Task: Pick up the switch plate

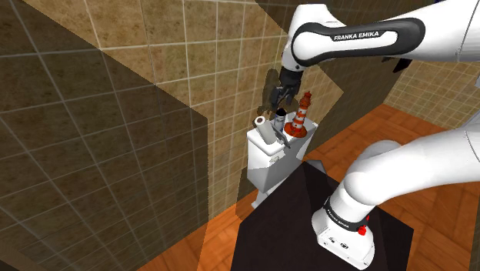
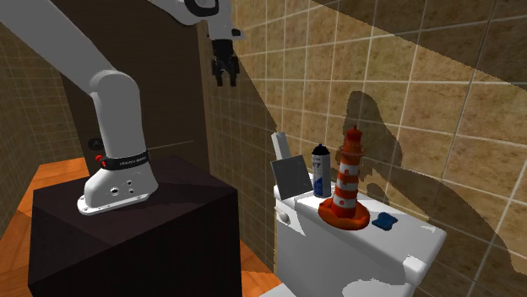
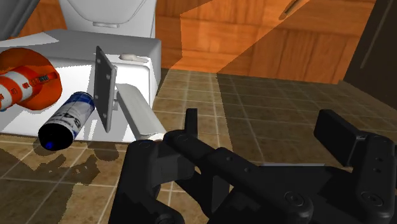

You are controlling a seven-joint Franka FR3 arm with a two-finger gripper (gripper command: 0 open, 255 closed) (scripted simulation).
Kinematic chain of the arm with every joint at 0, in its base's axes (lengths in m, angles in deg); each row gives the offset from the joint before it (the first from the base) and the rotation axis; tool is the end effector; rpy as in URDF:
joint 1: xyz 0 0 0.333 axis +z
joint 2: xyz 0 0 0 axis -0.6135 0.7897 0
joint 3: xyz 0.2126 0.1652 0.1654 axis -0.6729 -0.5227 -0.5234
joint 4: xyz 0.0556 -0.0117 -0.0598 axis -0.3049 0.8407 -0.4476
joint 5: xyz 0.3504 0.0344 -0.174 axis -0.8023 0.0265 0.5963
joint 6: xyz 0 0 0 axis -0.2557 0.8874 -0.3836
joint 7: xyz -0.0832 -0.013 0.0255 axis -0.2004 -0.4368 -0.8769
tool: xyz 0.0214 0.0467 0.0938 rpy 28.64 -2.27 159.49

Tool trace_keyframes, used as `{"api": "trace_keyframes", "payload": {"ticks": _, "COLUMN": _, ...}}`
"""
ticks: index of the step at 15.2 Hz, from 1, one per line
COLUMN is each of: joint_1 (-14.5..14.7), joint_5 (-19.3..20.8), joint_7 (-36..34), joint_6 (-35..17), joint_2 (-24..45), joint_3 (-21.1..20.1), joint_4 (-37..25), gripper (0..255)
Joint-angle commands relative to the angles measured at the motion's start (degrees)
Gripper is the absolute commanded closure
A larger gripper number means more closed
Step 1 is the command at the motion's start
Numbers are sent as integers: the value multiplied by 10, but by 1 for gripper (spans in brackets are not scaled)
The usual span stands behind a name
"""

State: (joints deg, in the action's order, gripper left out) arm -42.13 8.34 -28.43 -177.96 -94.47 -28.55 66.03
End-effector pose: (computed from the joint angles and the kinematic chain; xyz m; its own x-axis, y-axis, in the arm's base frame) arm 0.3604 -0.0522 0.4955 0.9987 -0.0345 0.0374 -0.0353 -0.9992 0.0202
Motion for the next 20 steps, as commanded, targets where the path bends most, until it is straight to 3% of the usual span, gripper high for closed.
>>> {"api": "trace_keyframes", "payload": {"ticks": 1, "joint_1": -12, "joint_5": 19, "joint_7": -9, "joint_6": -44, "joint_2": 24, "joint_3": -1, "joint_4": 19, "gripper": 0}}
{"api": "trace_keyframes", "payload": {"ticks": 11, "joint_1": -85, "joint_5": 140, "joint_7": -85, "joint_6": -235, "joint_2": 182, "joint_3": -3, "joint_4": 49, "gripper": 0}}
{"api": "trace_keyframes", "payload": {"ticks": 20, "joint_1": -156, "joint_5": 318, "joint_7": -222, "joint_6": -359, "joint_2": 358, "joint_3": 11, "joint_4": 1, "gripper": 0}}
